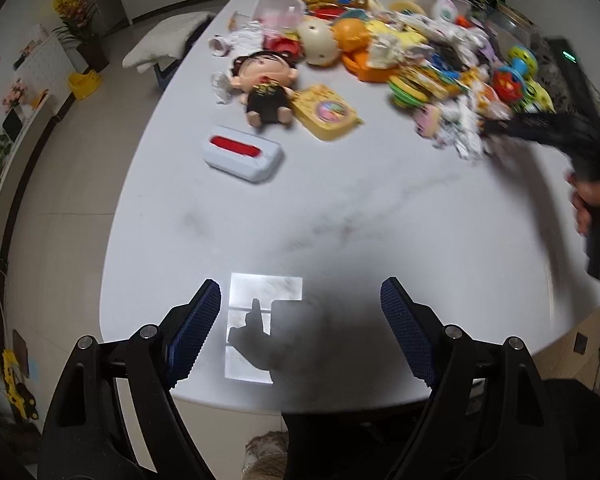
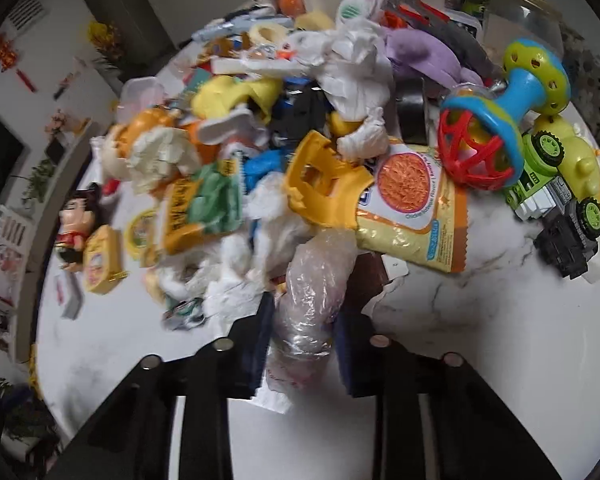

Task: Collect trash
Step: 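Drop the plastic bag from the right tool while the left tool drops the white-red box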

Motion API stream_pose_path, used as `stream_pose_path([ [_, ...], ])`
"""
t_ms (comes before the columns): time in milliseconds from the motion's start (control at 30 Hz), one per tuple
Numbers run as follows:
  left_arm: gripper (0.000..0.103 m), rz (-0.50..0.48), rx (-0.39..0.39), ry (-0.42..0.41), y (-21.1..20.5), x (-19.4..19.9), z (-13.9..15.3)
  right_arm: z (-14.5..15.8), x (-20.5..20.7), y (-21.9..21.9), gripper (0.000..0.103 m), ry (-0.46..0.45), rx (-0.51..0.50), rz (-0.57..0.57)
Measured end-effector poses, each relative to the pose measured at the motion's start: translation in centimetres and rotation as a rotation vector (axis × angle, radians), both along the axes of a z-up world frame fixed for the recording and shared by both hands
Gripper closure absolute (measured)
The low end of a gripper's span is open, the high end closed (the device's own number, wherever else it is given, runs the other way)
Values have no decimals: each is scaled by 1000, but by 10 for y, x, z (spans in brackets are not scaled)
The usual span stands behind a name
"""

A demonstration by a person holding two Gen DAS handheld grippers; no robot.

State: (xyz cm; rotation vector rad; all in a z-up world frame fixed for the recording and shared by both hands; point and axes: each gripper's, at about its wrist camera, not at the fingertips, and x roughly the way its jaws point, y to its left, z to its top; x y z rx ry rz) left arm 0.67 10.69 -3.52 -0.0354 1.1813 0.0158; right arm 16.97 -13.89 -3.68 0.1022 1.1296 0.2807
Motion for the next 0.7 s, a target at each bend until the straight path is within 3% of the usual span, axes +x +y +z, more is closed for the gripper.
stream_pose_path([
  [167, 23, 60, -12, -27, 31, 50, -11, 38, -41, -19, 75, -53, 45, -3],
  [300, 23, 68, 83, -26, 33, 93, -33, 43, -75, -27, 75, -44, 42, -14],
  [367, 23, 65, 87, -10, 36, 106, -45, 41, -86, -27, 75, -35, 38, -29],
  [533, 19, -20, 25, -113, 44, 115, -53, 36, -103, -32, 75, -13, 40, -54],
  [600, 29, -29, 23, -133, 43, 113, -51, 33, -107, -32, 75, -4, 40, -64],
  [700, 32, -56, 16, -137, 33, 101, -49, 32, -109, -33, 75, 1, 48, -64],
])
